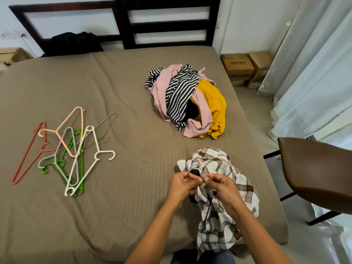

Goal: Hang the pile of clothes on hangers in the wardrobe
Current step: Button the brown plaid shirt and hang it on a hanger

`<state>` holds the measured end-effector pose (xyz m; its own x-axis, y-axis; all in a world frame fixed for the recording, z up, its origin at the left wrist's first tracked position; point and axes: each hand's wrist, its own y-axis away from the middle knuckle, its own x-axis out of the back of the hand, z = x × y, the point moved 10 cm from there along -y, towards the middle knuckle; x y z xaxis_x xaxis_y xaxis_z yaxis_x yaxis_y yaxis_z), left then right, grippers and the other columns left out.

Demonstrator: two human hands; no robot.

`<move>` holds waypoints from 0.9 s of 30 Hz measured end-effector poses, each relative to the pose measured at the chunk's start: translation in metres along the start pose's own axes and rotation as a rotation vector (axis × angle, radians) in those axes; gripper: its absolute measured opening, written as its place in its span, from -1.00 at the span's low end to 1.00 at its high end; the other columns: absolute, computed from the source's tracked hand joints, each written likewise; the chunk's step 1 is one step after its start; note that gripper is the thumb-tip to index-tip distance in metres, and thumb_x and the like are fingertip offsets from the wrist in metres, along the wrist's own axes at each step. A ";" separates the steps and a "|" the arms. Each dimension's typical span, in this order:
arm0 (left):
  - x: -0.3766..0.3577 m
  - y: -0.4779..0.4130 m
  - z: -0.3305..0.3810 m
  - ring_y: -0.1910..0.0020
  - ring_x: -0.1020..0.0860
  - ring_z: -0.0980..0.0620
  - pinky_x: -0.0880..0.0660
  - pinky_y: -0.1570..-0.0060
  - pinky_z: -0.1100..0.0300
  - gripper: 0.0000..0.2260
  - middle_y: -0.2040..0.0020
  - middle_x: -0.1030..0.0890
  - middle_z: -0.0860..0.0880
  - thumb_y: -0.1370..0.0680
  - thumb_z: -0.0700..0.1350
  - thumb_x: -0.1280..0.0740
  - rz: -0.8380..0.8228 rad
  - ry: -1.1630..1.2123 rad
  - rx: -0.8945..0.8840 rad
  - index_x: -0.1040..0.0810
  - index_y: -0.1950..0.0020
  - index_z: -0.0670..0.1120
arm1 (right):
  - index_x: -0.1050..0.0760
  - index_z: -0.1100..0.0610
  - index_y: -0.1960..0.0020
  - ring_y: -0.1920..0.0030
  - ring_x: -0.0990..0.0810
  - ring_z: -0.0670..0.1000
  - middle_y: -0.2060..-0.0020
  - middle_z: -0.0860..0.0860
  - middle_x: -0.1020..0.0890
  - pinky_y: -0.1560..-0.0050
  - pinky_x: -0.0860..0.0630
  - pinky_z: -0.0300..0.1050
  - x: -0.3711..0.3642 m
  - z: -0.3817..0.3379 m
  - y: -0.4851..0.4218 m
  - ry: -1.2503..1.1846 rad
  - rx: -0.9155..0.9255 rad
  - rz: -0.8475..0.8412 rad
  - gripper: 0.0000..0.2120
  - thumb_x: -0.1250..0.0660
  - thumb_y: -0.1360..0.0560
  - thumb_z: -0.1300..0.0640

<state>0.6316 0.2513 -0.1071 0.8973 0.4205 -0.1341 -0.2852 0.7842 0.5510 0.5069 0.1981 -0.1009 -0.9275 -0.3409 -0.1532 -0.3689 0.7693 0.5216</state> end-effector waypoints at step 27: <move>0.002 0.002 -0.021 0.49 -0.55 0.16 -0.54 0.42 0.33 -0.91 0.38 -0.62 -0.06 -0.50 -0.31 -0.35 0.174 0.164 0.175 -0.57 0.20 -0.18 | -0.67 -0.09 0.09 0.20 -0.61 -0.26 0.27 -0.17 -0.68 0.18 -0.49 -0.40 -0.018 -0.034 0.027 0.717 0.329 0.086 -0.84 -0.38 -0.45 0.14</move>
<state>0.6260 0.2631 -0.1237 0.7699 0.6207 -0.1484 -0.3544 0.6092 0.7094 0.5156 0.2068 -0.0551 -0.7299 -0.4517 0.5131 -0.4004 0.8909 0.2147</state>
